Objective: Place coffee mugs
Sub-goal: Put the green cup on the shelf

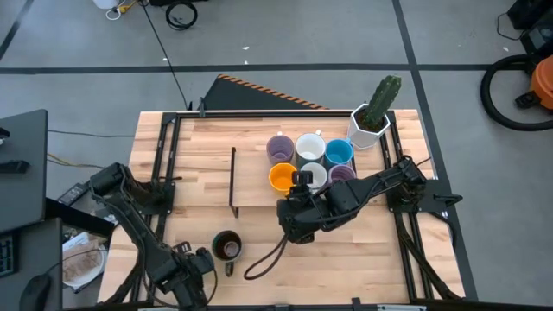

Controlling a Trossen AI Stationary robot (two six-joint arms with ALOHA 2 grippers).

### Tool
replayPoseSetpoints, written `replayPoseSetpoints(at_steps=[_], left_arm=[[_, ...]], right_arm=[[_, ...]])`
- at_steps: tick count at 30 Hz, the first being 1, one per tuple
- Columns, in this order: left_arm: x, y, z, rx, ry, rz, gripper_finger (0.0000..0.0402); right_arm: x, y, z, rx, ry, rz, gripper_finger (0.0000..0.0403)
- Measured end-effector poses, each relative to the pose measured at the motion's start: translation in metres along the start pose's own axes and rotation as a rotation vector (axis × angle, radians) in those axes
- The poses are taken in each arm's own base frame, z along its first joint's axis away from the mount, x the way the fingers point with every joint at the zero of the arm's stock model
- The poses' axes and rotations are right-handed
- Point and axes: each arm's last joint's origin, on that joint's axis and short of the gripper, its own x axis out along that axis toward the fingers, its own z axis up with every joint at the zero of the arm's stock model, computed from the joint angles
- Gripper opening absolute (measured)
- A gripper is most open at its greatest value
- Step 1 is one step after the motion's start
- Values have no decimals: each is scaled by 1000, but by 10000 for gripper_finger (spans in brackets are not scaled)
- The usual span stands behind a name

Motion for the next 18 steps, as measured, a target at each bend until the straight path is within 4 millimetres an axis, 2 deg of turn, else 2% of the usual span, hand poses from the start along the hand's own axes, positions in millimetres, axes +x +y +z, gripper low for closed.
replayPoseSetpoints(at_steps=[3, 10, 14, 18], left_arm=[[7, -1, 0, 53, 8, 21, 180], [7, 3, 4, 53, 0, 60, 169], [7, 5, 3, 61, 5, 78, 129], [6, 4, -2, 133, 42, 75, 67]], right_arm=[[0, 1, 0, 3, -2, 5, 178], [-1, 3, 1, 5, -10, 18, 178], [-1, 2, 1, 7, -11, 19, 178], [-1, 3, 1, 5, -10, 24, 178]])
